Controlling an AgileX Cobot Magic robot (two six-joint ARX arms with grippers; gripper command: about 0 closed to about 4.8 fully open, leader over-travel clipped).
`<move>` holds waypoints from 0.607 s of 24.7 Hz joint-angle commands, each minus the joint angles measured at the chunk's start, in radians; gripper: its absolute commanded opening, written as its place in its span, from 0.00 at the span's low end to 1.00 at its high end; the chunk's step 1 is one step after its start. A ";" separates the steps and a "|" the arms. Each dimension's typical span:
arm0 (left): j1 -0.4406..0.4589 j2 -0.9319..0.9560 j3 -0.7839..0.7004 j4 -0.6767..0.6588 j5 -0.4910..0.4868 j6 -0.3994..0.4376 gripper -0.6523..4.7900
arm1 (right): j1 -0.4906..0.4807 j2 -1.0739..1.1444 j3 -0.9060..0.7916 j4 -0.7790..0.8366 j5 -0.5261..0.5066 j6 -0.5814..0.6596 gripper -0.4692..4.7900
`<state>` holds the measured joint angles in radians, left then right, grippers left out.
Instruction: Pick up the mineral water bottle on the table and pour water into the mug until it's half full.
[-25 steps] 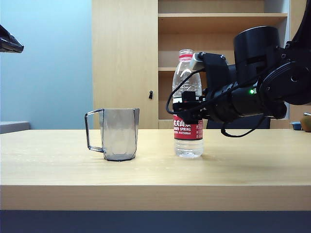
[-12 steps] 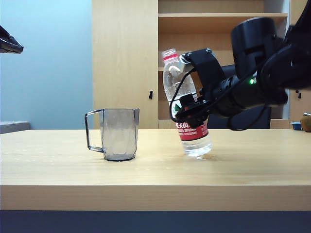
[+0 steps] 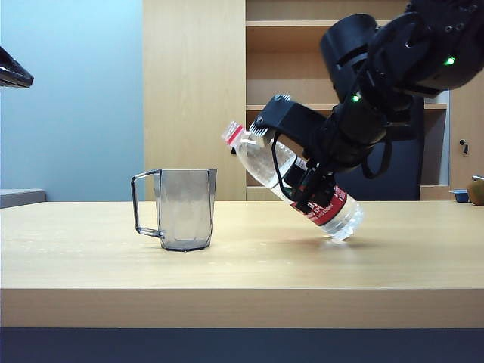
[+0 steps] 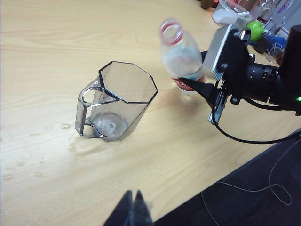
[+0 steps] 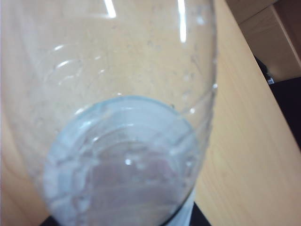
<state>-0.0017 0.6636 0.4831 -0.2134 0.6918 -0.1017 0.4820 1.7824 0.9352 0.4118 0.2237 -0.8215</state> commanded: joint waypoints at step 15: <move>0.001 -0.001 0.002 0.013 0.000 0.027 0.12 | 0.101 -0.007 0.132 -0.019 0.228 -0.505 0.55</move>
<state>-0.0013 0.6636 0.4831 -0.2127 0.6888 -0.0788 0.5774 1.7866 1.0565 0.3565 0.4141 -1.2591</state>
